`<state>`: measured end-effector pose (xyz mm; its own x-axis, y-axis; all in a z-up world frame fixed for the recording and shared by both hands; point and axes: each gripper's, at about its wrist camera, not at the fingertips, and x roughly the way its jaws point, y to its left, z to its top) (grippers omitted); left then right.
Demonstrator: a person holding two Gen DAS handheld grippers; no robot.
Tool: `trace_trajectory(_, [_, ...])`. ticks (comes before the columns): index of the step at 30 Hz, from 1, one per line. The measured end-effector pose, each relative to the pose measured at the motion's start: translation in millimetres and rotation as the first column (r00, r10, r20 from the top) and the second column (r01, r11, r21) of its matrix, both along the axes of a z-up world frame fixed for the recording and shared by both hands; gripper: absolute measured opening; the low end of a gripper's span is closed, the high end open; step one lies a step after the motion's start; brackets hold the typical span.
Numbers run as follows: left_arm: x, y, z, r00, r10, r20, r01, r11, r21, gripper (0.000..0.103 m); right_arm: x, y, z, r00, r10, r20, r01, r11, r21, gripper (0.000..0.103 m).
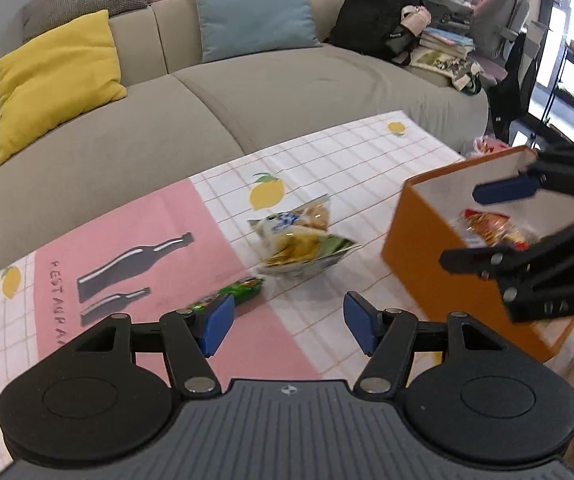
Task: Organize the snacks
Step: 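Lift both tools out of the box and move back over the remaining snacks, then grasp the green sausage stick with the left tool while the right tool grasps the clear chip bag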
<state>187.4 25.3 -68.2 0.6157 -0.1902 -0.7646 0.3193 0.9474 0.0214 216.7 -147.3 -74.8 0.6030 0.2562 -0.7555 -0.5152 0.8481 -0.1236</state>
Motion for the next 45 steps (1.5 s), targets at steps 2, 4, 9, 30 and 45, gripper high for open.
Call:
trace_trajectory(2, [5,8,-4,1.000,-0.017,-0.002,0.017,1.000,0.011,0.074,10,6,-5,0.999,0.031,-0.011,-0.031,0.999,-0.033,0.064])
trace_trajectory(4, [9,15,-8,0.999,-0.038,-0.008,0.038,0.999,0.018,0.074,19,11,-11,0.998,0.053,-0.025,-0.055,0.997,-0.061,0.062])
trace_trajectory(9, [20,18,-22,0.995,-0.093,-0.024,0.094,0.993,0.070,0.074,39,16,-22,0.994,0.084,-0.069,-0.089,0.993,-0.082,0.062])
trace_trajectory(30, [83,13,-94,0.971,-0.192,-0.142,0.221,0.949,0.226,0.074,89,74,-74,0.980,0.128,-0.155,-0.148,0.980,-0.130,0.070])
trace_trajectory(45, [94,19,-110,0.976,-0.112,-0.189,0.145,0.974,0.176,0.049,102,90,-87,0.970,0.093,-0.225,-0.124,0.984,-0.127,0.038])
